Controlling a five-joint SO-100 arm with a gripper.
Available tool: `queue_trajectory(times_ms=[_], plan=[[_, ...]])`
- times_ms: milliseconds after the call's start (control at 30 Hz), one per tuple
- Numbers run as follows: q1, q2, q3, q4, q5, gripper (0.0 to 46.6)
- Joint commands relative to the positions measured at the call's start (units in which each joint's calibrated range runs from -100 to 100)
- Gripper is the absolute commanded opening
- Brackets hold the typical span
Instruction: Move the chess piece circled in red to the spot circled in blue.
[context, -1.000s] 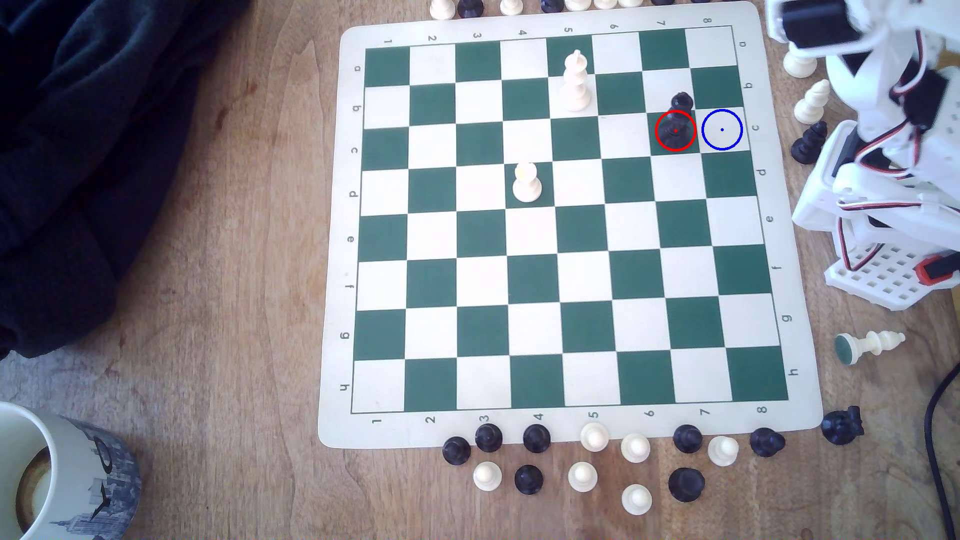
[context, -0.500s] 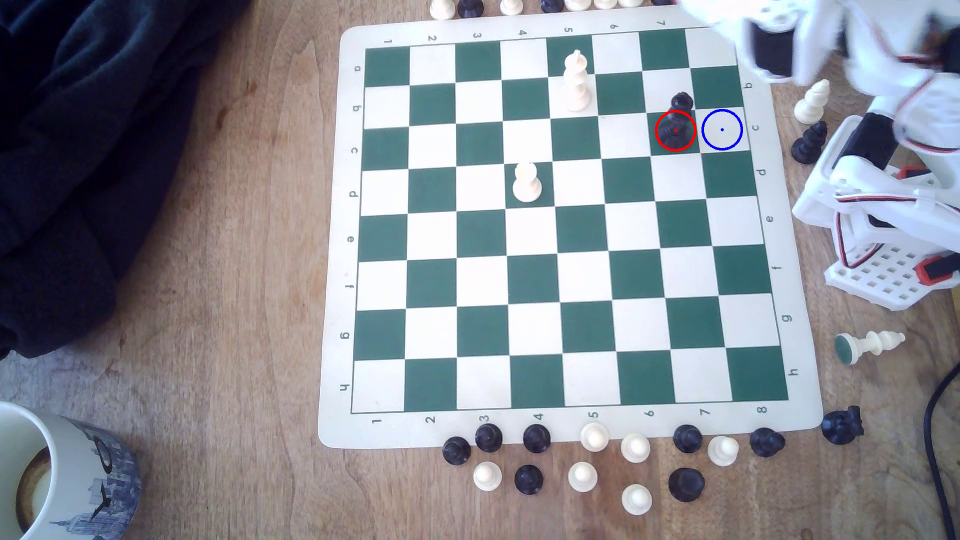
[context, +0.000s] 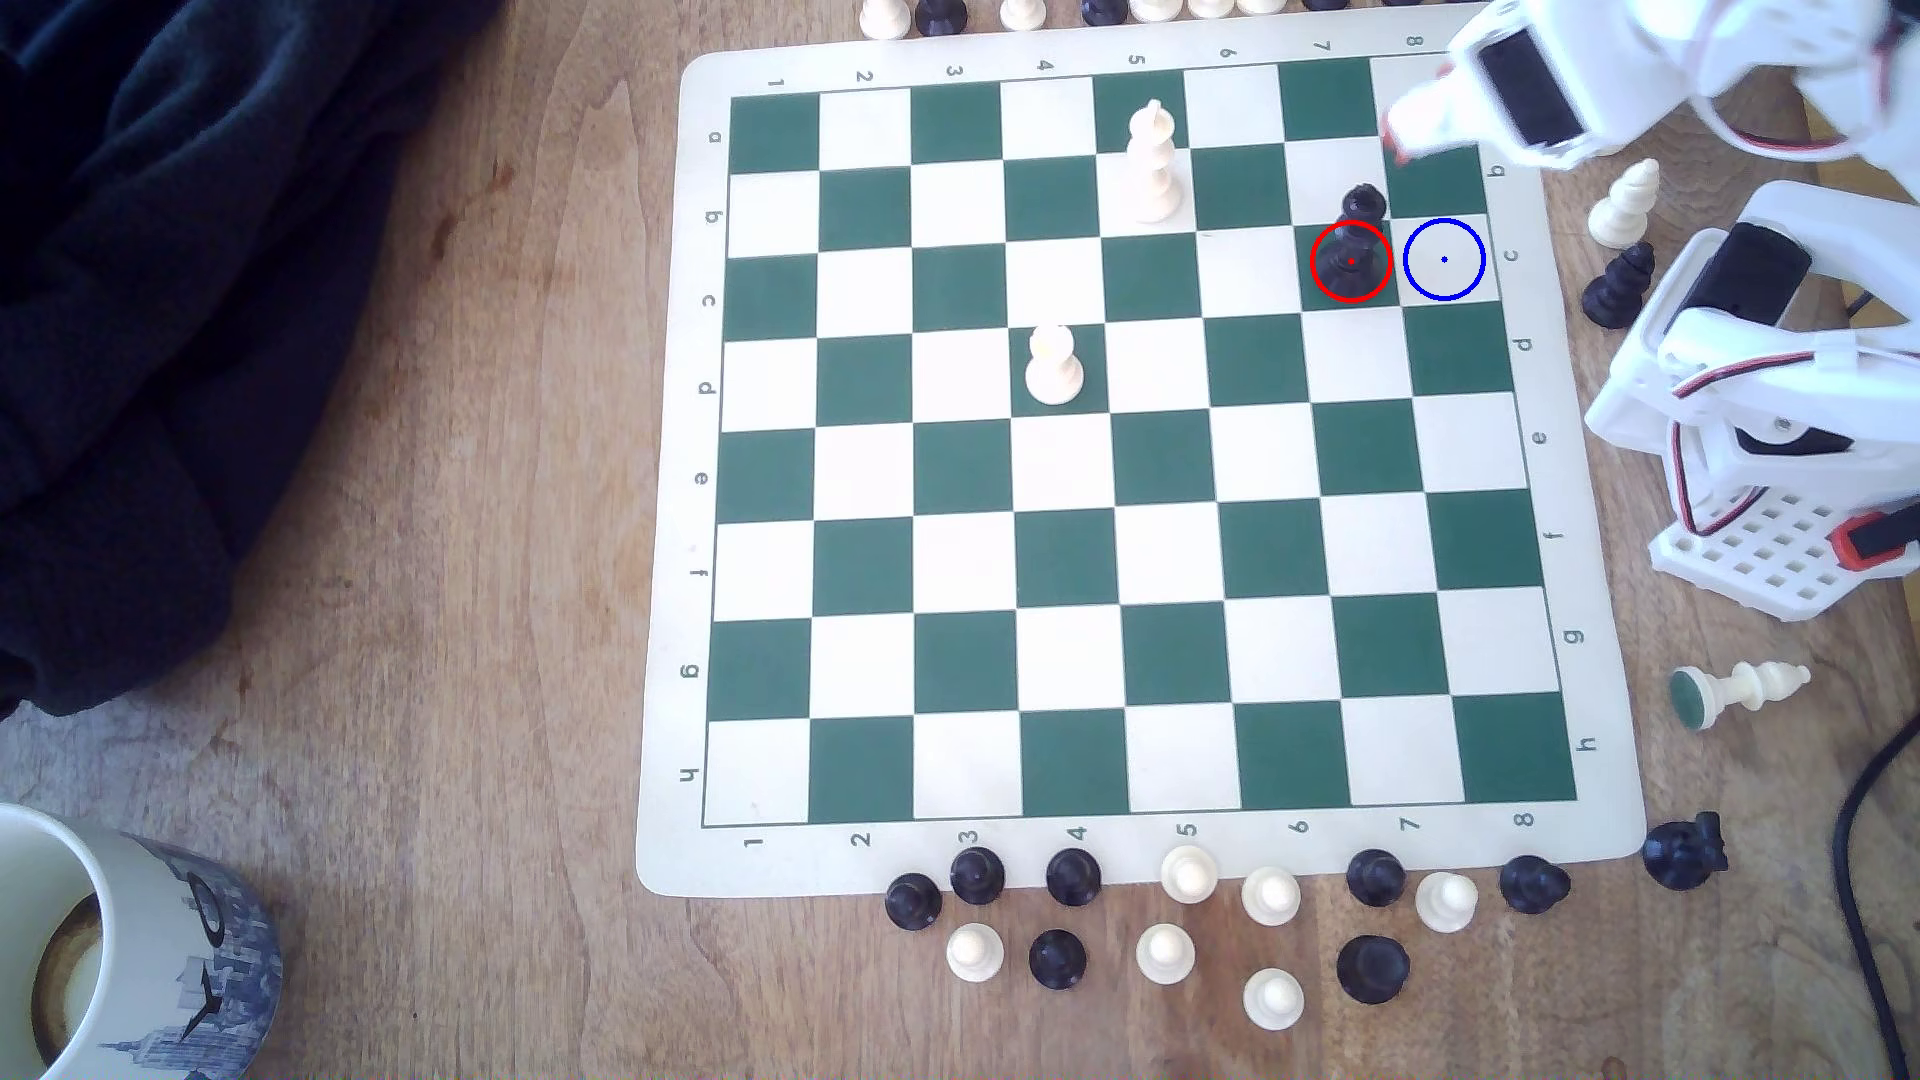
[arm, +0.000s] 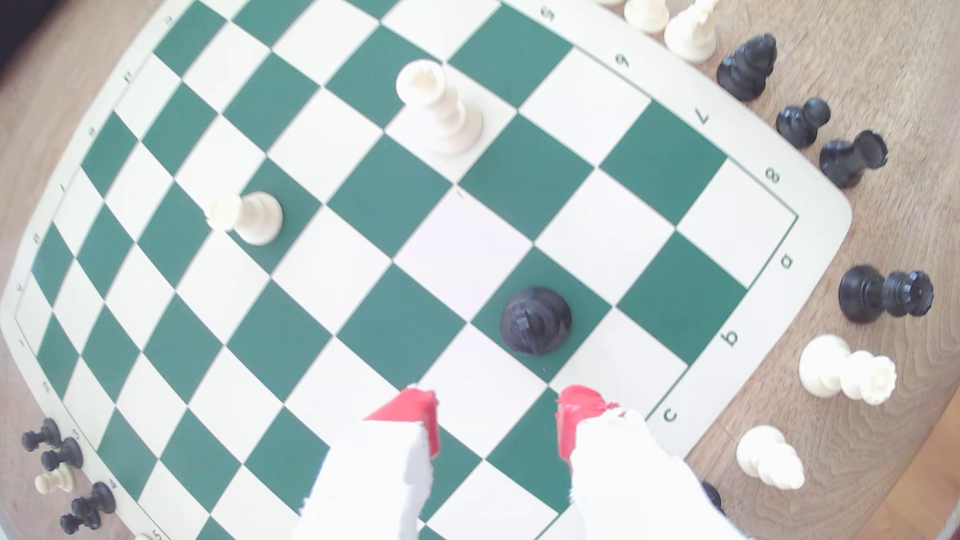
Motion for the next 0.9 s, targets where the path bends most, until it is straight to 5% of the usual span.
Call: queue_trajectory(times_ms=[0,867], plan=[[0.14,3.51,-2.54,-0.59,-0.2,14.2],[2.1,20.66,7.7,-16.47,-0.15,14.7]])
